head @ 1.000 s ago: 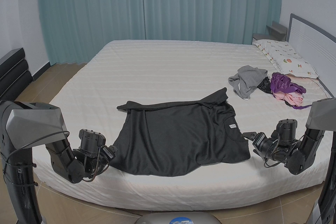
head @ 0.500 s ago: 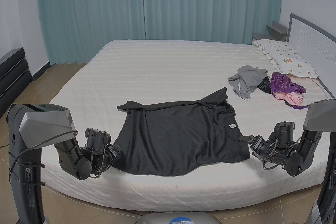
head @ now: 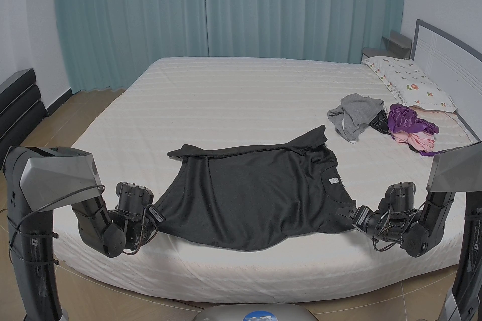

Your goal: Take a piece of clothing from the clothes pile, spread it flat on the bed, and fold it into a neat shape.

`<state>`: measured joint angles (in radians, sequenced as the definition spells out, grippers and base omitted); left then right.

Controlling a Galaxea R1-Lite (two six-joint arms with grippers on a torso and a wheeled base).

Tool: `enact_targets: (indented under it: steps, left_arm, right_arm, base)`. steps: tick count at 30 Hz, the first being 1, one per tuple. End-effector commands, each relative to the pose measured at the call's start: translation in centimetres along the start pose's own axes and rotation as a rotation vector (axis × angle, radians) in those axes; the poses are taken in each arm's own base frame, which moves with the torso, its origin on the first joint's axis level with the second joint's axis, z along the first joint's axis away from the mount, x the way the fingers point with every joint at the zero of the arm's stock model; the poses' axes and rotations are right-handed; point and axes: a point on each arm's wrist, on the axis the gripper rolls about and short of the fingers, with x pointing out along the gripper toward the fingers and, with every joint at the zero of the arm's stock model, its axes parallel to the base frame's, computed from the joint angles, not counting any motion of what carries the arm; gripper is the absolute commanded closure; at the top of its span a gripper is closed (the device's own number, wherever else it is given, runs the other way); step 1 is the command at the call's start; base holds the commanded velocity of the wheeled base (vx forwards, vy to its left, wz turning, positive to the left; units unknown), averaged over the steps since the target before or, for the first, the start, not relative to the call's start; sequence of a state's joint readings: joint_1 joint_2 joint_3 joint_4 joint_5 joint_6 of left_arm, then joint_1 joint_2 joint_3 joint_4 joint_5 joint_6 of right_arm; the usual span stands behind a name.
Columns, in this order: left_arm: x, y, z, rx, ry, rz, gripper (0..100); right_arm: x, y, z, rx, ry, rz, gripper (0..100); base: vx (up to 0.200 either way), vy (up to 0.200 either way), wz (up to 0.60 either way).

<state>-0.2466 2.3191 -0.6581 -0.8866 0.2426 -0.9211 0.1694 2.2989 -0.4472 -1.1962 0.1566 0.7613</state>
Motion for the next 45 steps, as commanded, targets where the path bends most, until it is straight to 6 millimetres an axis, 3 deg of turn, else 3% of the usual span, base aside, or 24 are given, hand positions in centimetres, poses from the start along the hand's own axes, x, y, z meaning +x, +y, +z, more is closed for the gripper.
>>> enact_targets:
  steps: [1,9,10,16,27,38,45]
  left_arm:
    - [-1.3,-0.2,1.3,-0.029,-0.033,-0.022,100]
    - [-1.6,-0.1,1.8,-0.039,-0.043,-0.024,100]
    - [-1.6,-0.2,1.8,-0.039,-0.042,-0.026,100]
    - [-1.6,-0.2,1.8,-0.039,-0.047,-0.024,100]
    - [-0.9,-0.2,3.2,-0.137,-0.143,-0.073,100]
    - [0.2,0.4,4.3,-0.184,-0.195,-0.071,100]
    - [0.8,0.7,4.5,-0.211,-0.2,-0.069,100]
  right_arm:
    - [0.8,-0.5,-0.1,-0.014,0.012,-0.006,0]
    - [2.4,-0.9,0.6,-0.03,0.032,-0.04,0]
    - [2.6,-1.0,0.7,-0.038,0.04,-0.048,100]
    - [2.7,-0.5,1.0,-0.047,0.033,-0.039,100]
    - [3.5,1.9,4.2,-0.052,-0.079,0.059,100]
    - [7.9,5.1,9.1,-0.035,-0.143,0.1,100]
    - [11.0,5.4,9.8,-0.033,-0.124,0.075,100]
  base:
    - [0.0,0.0,0.0]
    - [0.0,0.0,0.0]
    - [0.0,0.0,0.0]
    - [0.0,0.0,0.0]
    - [0.0,0.0,0.0]
    - [0.0,0.0,0.0]
    - [0.0,0.0,0.0]
